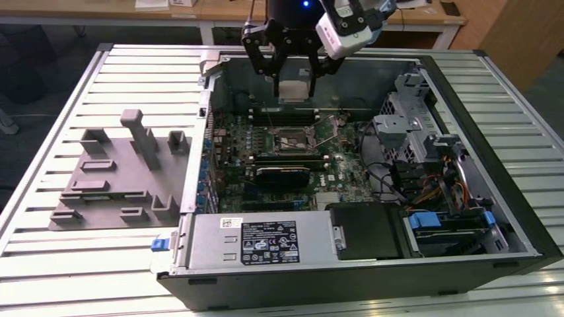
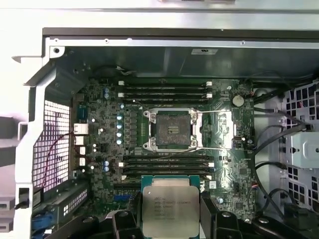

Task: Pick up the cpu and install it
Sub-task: 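Pick up the cpu and move it towards the insertion slot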

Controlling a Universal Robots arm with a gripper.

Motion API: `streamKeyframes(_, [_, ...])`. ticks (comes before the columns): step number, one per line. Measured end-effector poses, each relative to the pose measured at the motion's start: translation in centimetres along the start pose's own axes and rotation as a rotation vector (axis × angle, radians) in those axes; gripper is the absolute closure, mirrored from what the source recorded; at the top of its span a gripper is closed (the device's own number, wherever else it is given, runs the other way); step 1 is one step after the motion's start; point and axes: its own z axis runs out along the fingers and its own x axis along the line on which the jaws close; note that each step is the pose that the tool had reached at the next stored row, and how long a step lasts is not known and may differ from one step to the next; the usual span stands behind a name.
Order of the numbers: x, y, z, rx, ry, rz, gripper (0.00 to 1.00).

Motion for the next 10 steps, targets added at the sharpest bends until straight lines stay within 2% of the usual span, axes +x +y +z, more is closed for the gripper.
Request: streamKeyframes(10, [-0.12, 0.24, 1.73, 0.0, 0.0008, 0.0, 0.45])
